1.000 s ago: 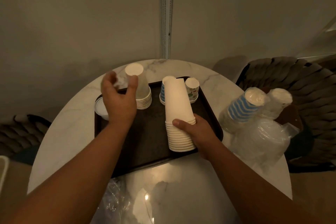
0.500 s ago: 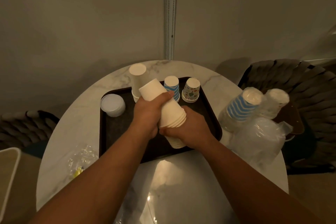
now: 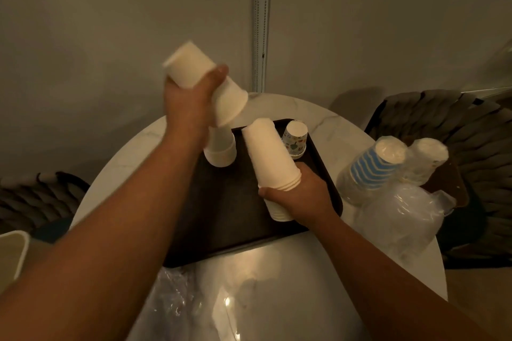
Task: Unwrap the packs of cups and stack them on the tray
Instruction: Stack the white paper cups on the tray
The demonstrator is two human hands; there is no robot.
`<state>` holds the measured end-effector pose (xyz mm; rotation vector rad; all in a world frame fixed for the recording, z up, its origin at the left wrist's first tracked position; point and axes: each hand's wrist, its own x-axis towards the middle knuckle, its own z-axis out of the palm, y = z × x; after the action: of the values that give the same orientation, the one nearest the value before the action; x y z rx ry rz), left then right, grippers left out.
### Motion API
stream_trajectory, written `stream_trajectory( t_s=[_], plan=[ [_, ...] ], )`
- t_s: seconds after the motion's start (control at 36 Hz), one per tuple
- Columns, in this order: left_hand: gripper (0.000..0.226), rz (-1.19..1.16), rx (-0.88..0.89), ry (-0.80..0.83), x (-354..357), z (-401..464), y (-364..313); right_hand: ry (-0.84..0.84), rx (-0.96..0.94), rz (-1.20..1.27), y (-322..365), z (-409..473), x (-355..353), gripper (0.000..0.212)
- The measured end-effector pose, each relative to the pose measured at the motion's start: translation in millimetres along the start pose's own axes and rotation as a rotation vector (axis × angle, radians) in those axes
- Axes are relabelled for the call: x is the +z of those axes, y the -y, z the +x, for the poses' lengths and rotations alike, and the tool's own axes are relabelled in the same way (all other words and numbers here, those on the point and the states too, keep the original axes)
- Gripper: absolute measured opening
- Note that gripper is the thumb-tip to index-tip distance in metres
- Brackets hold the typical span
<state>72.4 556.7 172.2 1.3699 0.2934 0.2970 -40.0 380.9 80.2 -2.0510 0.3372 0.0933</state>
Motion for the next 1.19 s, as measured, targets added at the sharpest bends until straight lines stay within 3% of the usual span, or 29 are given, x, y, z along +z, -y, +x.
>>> stream_trajectory(
  t_s=[0.08,0.17,0.58,0.86,0.97,1.08,1.14,1.19],
  plan=[
    [0.084,0.273,0.245,0.073,-6,20,-14,-0.011,0.020,0.063,-5,1,1,0.071],
    [0.081,0.460,0.301,0.118,-10,31,-1,0.012,0.030,0.057,-6,3,2,0.073],
    [0.084,0.619,0.153,0.132,-21,46,90,0.044,0.023,0.031,-15,6,11,0.072],
    [0.087,0.639,0.083,0.143,-22,41,108,0.035,0.026,0.031,-22,4,11,0.071],
    [0.098,0.618,0.042,0.166,-31,35,100,0.055,0.042,0.039,-20,3,12,0.073],
    [0.092,0.446,0.231,-0.062,-37,0,76,0.105,0.080,0.111,-19,4,12,0.081],
    [0.084,0.311,0.293,-0.034,-31,-24,66,0.137,0.087,0.118,-15,3,12,0.081],
    [0.086,0.211,0.174,0.100,-22,-43,62,0.160,0.085,0.118,-10,2,13,0.081]
  ],
)
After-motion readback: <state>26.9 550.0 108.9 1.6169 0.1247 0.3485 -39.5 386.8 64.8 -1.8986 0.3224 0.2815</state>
